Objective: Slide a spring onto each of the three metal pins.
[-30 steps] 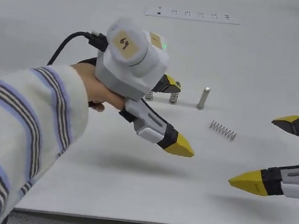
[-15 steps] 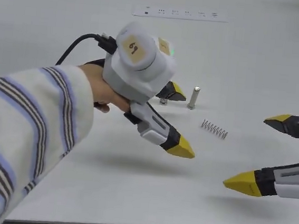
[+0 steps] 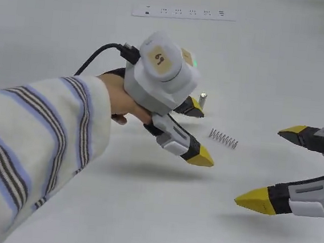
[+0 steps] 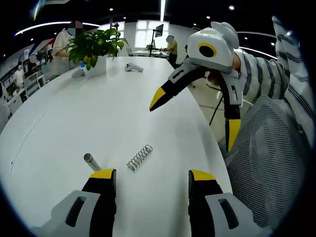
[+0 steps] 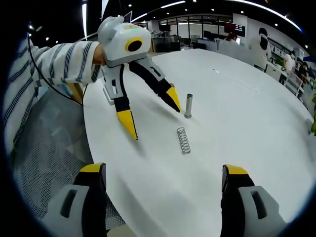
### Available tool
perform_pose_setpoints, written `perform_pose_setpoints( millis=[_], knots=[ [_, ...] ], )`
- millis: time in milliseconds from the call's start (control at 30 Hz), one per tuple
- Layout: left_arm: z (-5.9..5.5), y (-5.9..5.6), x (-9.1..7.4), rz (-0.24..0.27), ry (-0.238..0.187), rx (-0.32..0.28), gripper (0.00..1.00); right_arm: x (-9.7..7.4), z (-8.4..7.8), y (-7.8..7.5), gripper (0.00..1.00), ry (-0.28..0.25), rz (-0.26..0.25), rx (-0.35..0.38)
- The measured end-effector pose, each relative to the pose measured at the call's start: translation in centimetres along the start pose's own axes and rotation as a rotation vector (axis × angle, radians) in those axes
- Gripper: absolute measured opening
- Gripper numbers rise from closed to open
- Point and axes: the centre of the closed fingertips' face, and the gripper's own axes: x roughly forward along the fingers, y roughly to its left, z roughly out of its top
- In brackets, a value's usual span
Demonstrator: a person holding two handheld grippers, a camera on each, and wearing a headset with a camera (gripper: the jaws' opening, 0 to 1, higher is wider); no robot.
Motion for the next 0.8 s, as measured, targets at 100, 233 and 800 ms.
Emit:
perform_pose_setpoints(
  millis=[100,233,800],
  knots=[
    [-0.2,0.3,0.4,0.012,0.01,-0.002,0.52,0.0,-0.1,0.1,0.96,0.004,0.005,0.0],
    [-0.2,0.4,0.9,0.012,0.017,0.011,0.51,-0.2,-0.4,0.0,0.96,0.004,0.007,0.004],
    [0.5,1.9,2.5,0.048,0.023,0.029,0.34,-0.1,-1.1,0.7,0.94,-0.006,0.023,0.035]
  ],
)
